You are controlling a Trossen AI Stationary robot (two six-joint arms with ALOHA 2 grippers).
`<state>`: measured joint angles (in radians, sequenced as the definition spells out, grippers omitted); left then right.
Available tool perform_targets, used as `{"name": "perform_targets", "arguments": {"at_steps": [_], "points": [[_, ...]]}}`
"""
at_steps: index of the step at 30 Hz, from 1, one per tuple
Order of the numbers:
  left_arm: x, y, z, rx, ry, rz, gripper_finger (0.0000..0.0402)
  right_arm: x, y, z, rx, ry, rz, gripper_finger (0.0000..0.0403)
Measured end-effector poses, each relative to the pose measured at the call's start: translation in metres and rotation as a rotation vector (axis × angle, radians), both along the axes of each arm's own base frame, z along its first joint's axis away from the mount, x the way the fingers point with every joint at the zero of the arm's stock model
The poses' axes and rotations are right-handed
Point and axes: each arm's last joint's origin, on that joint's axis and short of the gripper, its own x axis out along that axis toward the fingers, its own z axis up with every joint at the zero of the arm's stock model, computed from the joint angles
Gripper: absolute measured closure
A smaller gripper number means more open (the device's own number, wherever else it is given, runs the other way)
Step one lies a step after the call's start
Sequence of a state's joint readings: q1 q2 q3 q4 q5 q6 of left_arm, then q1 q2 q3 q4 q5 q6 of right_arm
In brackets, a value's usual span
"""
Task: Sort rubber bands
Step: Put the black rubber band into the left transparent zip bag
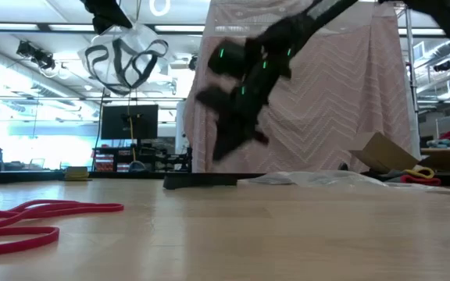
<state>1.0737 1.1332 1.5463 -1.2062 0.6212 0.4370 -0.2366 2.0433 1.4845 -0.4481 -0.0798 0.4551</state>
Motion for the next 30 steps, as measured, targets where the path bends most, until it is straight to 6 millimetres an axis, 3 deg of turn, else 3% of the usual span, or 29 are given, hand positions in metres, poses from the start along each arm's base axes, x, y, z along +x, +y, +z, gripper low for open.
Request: {"name": "perform_targets", "arguments": {"at_steps": [3,9,17,21,27,30], "points": [[0.0,0.0,0.0,0.008,-0.002,-0.001,0.0402,-0.005,-0.004,0.017,-0.06,-0.016,0.011,0.0399],[0.0,0.001,0.001,0.013,-0.004,-0.002,0.0402,-0.006,-0.006,0.014,-0.027,-0.036,0.211,0.0371],[0.001,0.0,0.0,0.003,-0.008,-0.011,0.0402,-0.006,-0.01,-0.004,-0.069,0.053,0.183,0.0268],[0.001,0.0,0.0,-0.002,-0.011,-0.016,0.0402,-0.006,-0.014,-0.024,-0.004,0.104,0.156,0.0237],[0.0,-0.001,0.0,-0.012,-0.008,-0.016,0.0402,-0.004,-0.011,-0.045,0.074,0.168,0.113,0.0241],[0.0,-0.001,0.0,-0.012,-0.009,-0.015,0.0402,-0.004,-0.008,-0.049,0.08,0.184,0.072,0.0283]]}}
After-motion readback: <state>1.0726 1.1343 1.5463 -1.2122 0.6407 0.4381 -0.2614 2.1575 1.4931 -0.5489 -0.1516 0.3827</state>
